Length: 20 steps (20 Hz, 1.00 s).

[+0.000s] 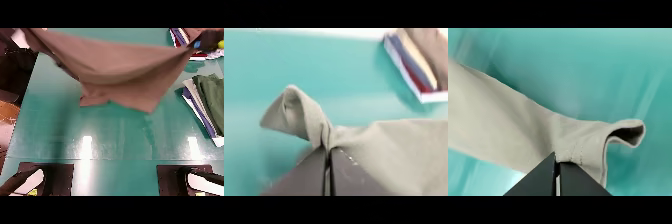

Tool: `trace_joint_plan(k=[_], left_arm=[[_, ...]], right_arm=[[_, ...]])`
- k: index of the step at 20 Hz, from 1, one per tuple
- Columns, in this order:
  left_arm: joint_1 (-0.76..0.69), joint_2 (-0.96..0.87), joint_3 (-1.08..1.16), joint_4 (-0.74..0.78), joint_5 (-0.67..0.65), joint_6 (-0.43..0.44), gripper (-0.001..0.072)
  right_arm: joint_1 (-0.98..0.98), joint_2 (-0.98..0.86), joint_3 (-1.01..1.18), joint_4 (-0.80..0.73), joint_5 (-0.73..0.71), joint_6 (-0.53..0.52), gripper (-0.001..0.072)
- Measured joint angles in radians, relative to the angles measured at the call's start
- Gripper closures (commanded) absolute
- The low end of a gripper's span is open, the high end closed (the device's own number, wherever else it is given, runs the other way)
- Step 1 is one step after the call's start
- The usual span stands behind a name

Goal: Fold the shirts.

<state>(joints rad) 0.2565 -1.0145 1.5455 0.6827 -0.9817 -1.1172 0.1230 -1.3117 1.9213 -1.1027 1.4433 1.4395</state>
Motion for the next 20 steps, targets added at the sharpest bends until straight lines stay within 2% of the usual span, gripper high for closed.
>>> trace_joint_plan(k=[3,9,12,15,20], left_arm=[[0.003,0.088,0.148,0.045,-0.011,-0.002,0.0678],[0.005,0.143,0.451,0.072,-0.040,-0.051,0.0678],[0.005,0.147,0.531,0.077,-0.047,-0.072,0.0678],[0.005,0.138,0.500,0.089,-0.071,-0.092,0.0677],[0.005,0.018,0.257,0.152,-0.190,-0.129,0.0677]], right_arm=[[0.000,0.029,0.104,-0.001,0.000,0.000,0.0700],[0.000,0.214,0.080,-0.087,-0.060,0.000,0.0701],[0.000,0.268,0.102,-0.116,-0.064,0.000,0.0701],[0.000,0.272,0.104,-0.127,-0.063,0.001,0.0701],[0.011,0.135,0.020,-0.127,0.008,0.037,0.0701]])
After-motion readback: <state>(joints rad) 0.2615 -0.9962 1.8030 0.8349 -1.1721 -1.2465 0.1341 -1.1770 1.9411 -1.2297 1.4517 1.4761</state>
